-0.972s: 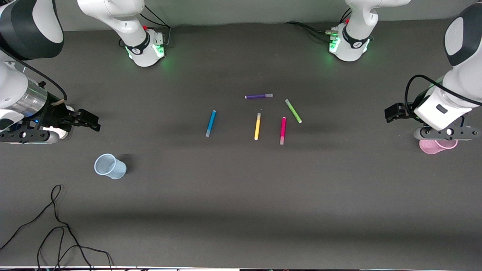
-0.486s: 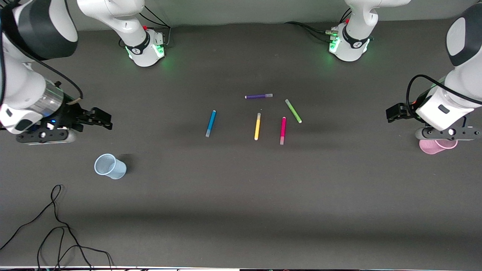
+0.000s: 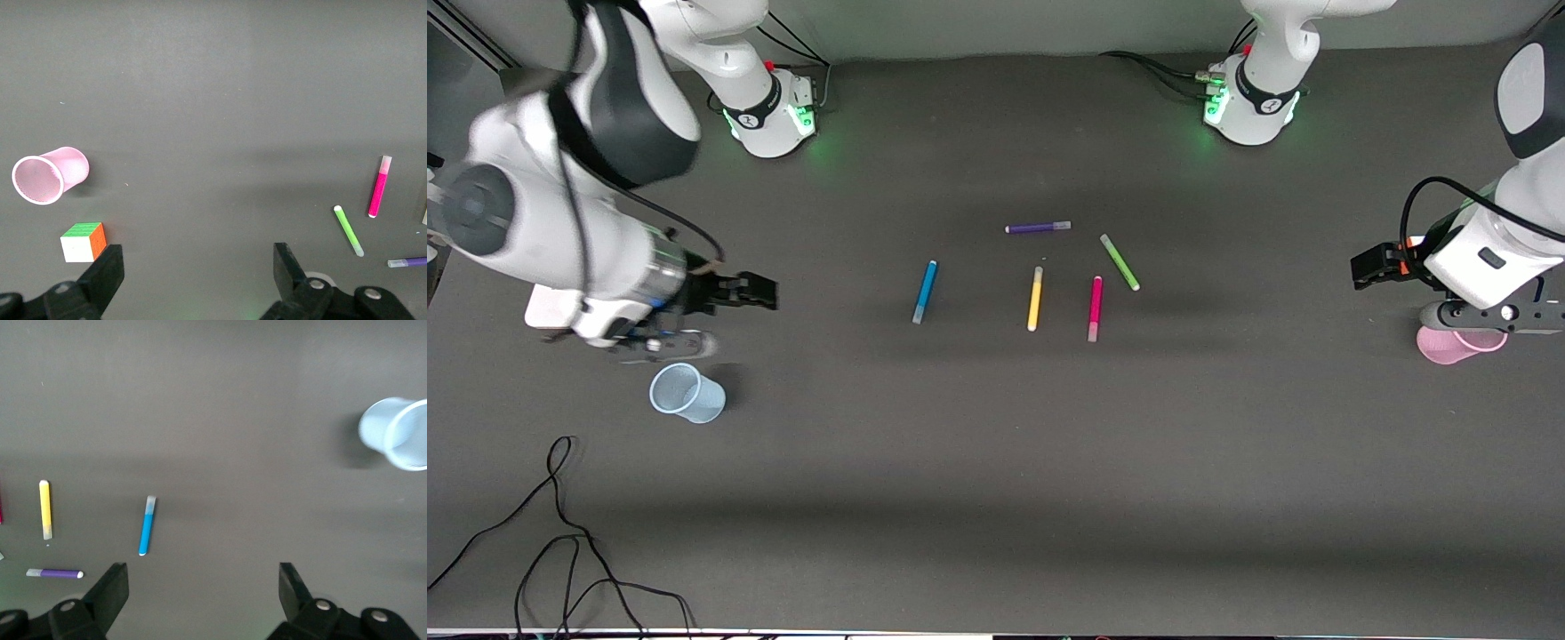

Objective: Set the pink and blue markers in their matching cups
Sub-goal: 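Lower the right gripper over the blue marker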

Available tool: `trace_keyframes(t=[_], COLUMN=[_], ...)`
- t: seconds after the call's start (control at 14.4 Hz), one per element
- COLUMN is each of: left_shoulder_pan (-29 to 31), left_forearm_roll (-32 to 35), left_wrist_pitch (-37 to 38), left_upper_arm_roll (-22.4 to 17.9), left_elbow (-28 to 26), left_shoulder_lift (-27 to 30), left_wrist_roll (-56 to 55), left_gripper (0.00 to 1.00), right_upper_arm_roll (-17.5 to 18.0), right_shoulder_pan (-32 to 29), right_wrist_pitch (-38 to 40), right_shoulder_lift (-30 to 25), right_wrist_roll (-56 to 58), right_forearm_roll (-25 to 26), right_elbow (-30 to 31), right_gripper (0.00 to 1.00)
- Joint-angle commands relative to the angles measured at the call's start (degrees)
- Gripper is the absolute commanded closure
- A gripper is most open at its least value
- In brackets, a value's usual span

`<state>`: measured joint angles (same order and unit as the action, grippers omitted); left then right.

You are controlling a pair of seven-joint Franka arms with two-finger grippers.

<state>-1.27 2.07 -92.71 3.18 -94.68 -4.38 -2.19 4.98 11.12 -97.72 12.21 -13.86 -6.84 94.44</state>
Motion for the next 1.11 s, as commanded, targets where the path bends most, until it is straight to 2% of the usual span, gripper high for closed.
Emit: trace_keyframes(t=[0.0,0.49,1.04], left_shoulder_pan=[0.1,0.0,-1.5], left_forearm_roll=[-0.2,-0.2,-0.7], left_wrist_pitch=[0.9,0.7,0.3], left_upper_arm_roll=[0.0,0.1,0.7], left_elbow=[-0.8,-0.8,-1.1], left_shoulder_lift=[1.0,1.0,1.0], left_wrist_roll=[0.9,0.9,-0.4], left_gripper=[0.00,0.00,0.00], right_upper_arm_roll=[-0.1,0.1,0.3], right_shoulder_pan=[4.4,10.6,10.3], right_wrist_pitch=[0.3,-3.3,-2.7], right_shoulder_lift=[3.5,12.2,21.0], right_wrist_roll=[-5.6,-16.0,-16.2], right_forearm_roll=[-0.6,-0.9,-12.5], right_elbow=[-1.5,-1.2,-1.6], right_gripper=[0.00,0.00,0.00])
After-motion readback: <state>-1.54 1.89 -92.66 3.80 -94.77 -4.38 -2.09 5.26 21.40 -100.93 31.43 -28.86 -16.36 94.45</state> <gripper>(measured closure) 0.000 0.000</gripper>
